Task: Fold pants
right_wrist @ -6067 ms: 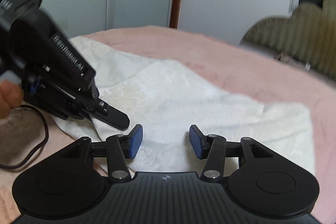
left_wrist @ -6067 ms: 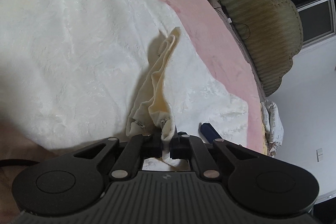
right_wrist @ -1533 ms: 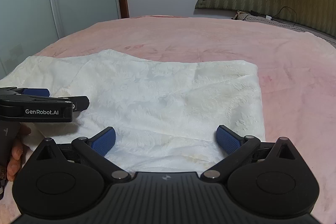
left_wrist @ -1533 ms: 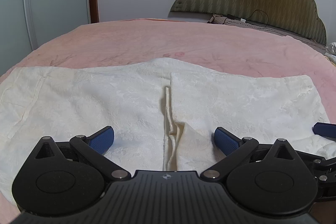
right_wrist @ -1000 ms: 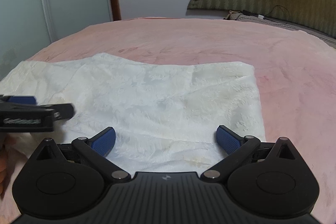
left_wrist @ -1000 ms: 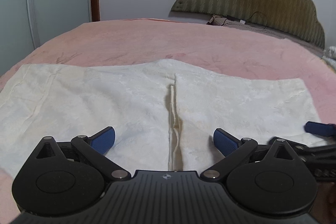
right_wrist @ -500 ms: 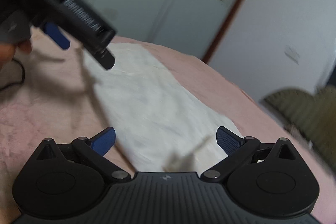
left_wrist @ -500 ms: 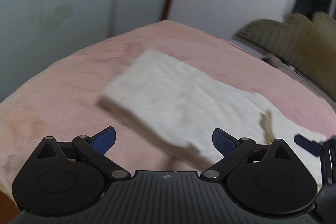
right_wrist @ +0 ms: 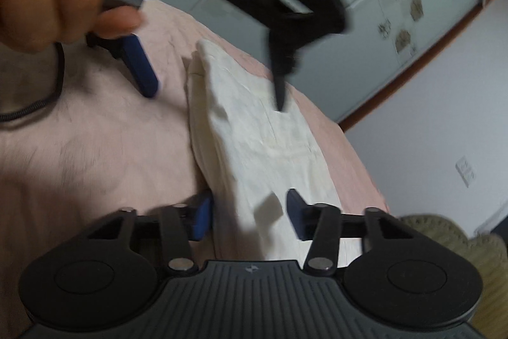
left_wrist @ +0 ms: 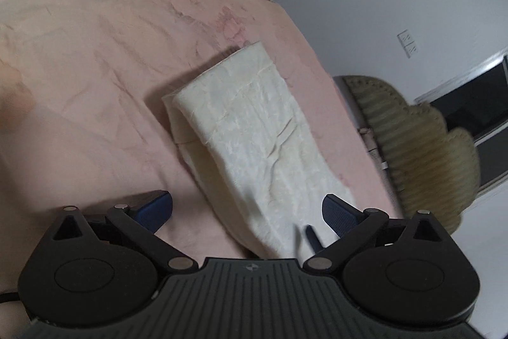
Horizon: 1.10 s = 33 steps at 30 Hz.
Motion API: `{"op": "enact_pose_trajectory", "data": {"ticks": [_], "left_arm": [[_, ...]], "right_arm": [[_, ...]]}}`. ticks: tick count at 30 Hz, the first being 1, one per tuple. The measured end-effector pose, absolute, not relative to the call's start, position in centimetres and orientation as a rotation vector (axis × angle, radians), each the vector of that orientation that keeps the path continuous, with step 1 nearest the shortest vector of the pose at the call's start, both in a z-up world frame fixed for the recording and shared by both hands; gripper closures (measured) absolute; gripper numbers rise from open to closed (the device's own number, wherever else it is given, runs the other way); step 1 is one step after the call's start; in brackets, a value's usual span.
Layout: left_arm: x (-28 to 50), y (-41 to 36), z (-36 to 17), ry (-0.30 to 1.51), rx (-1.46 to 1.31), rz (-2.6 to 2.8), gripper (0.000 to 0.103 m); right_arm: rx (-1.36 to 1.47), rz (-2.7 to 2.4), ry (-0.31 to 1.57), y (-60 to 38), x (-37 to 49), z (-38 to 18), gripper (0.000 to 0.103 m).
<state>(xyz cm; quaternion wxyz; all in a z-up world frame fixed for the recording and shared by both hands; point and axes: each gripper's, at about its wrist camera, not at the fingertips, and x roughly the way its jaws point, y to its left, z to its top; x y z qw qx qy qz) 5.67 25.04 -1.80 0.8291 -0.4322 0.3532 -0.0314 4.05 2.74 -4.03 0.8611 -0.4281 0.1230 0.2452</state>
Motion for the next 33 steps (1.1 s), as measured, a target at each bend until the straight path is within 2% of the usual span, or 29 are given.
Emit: {"op": "enact_pose_trajectory", "data": {"ticks": [4,9,11,12,13,14,15,16,17,19,22,23,26,29,33], "left_arm": [[7.2,25.7,-2.7,0.727,-1.038,-0.098,0.002],[10.3,25.8,-3.2,0.693,-1.119,-0.111,0.003],[11.4,26.0,-3.3,0.697,-1.137,-0.115,0.010],[11.9,26.2,-3.6,0.712,-1.150,-0.105,0.016],[12.2,26.3,-3.7,0.717,-1.156,-0.104,0.027],[12.4,26.3,-3.9,0.729,-1.149,-0.097,0.032],[12.5,26.3,-4.0,0.737,-1.142,-0.084,0.040],[12.6,26.3,-4.2,0.741,-1.132,-0.071,0.050],[12.6,26.2,-4.3,0.741,-1.115,-0.061,0.054],[12.6,26.0,-4.3,0.737,-1.067,-0.042,0.071],[12.7,25.1,-3.7,0.734,-0.947,-0.006,0.086],[12.5,24.6,-3.3,0.721,-0.893,0.005,0.090],[11.6,21.9,-0.7,0.659,-0.661,0.027,0.093],[10.0,17.5,3.1,0.554,-0.399,0.016,0.094],[8.0,11.5,6.8,0.418,-0.186,-0.079,0.094]], "right_arm": [[-0.761,0.497,0.255,2.2,5.6,-2.5,0.063],[-0.478,0.564,0.347,-0.8,7.9,0.5,0.062],[-0.366,0.755,0.466,-2.5,8.6,1.6,0.061],[-0.293,0.853,0.491,-3.5,8.7,2.2,0.061],[-0.225,0.911,0.480,-4.4,8.8,2.9,0.061],[-0.177,0.927,0.475,-5.1,9.1,3.5,0.061],[-0.145,0.898,0.489,-5.6,10.0,4.0,0.061],[-0.132,0.846,0.504,-5.8,10.9,4.2,0.061],[-0.141,0.779,0.517,-6.0,11.8,4.0,0.061],[-0.188,0.649,0.580,-5.8,13.6,2.6,0.061],[-0.228,0.612,0.741,-5.6,16.3,-0.9,0.060],[-0.217,0.624,0.715,-5.9,16.3,-1.1,0.059],[-0.178,0.625,0.703,-7.1,16.1,-0.3,0.059],[-0.174,0.602,0.619,-9.1,15.9,1.2,0.057],[-0.201,0.599,0.510,-10.5,16.5,3.2,0.054]]}}
